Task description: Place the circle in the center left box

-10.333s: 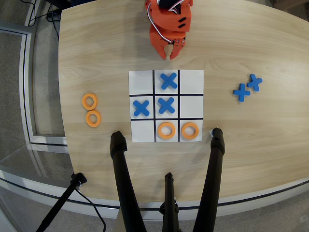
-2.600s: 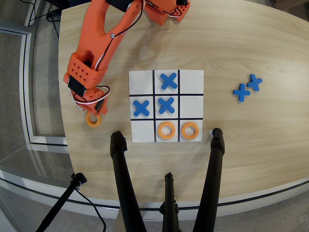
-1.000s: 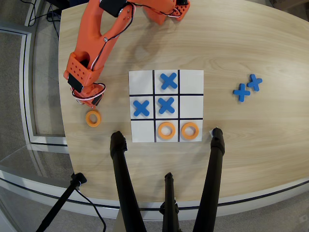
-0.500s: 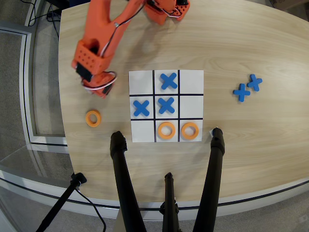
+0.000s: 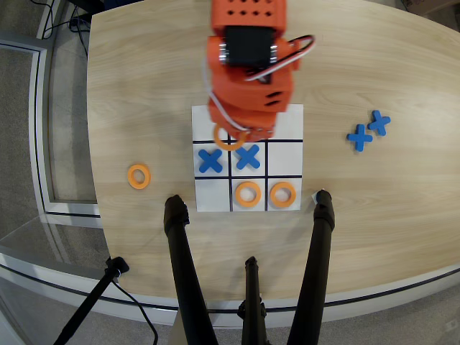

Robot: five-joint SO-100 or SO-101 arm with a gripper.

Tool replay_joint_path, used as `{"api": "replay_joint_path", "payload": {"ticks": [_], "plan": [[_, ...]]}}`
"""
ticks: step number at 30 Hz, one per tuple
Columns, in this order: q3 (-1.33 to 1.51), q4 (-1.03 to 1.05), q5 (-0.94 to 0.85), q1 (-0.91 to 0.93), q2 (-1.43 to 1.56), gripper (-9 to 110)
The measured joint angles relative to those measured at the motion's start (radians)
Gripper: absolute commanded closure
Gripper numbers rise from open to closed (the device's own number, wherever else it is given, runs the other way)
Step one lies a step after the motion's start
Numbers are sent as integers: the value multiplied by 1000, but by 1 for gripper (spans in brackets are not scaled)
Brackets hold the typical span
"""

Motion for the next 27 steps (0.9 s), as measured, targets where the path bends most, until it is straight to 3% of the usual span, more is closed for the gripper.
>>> {"api": "replay_joint_path", "payload": {"ticks": [8, 15, 27], "plan": [[-190, 0, 106, -273, -199, 102], [-396, -2, 133, -298, -494, 102], [-451, -64, 133, -291, -726, 102]]}}
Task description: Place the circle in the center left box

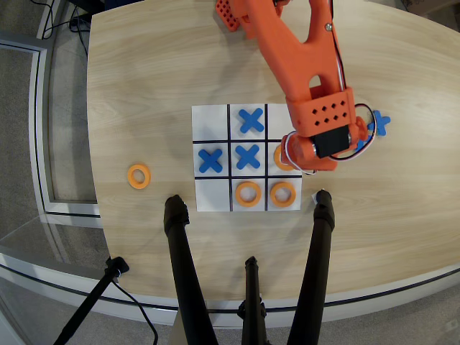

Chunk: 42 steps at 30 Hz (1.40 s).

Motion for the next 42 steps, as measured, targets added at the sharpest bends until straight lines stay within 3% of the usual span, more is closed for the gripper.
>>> {"api": "replay_joint_path", "payload": {"ticks": [42], "plan": [[-17, -101, 72, -8, -144, 102]]}}
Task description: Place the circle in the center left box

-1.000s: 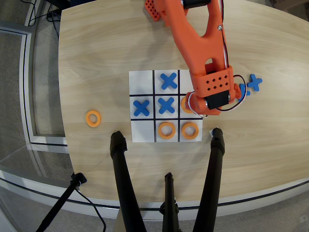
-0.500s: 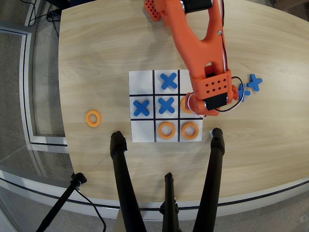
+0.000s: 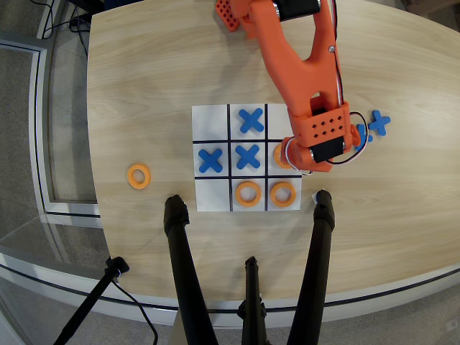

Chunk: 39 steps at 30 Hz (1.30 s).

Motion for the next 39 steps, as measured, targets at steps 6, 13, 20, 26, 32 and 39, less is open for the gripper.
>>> {"api": "replay_joint_path", "payload": {"ticks": [6, 13, 20, 26, 32, 39], "plan": [[-14, 0, 0, 0, -12, 102], [-18, 0, 0, 11, -15, 102], [-18, 0, 0, 11, -17, 102], [-23, 0, 0, 14, -18, 99], [-23, 0, 0, 14, -18, 95], [-23, 3, 0, 17, -18, 90]]}}
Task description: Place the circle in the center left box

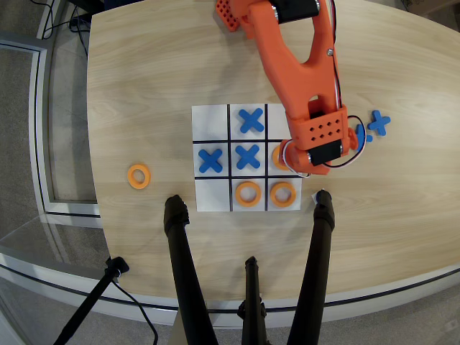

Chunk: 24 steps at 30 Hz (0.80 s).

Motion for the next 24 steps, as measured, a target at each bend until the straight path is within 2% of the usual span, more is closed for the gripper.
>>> {"api": "replay_joint_path", "payload": {"ticks": [7, 13, 18, 24], "plan": [[-57, 114, -75, 49, 169, 90], [-67, 296, -94, 91, 495, 90], [173, 402, -130, 106, 928, 90], [601, 443, -193, 130, 1513, 90]]}}
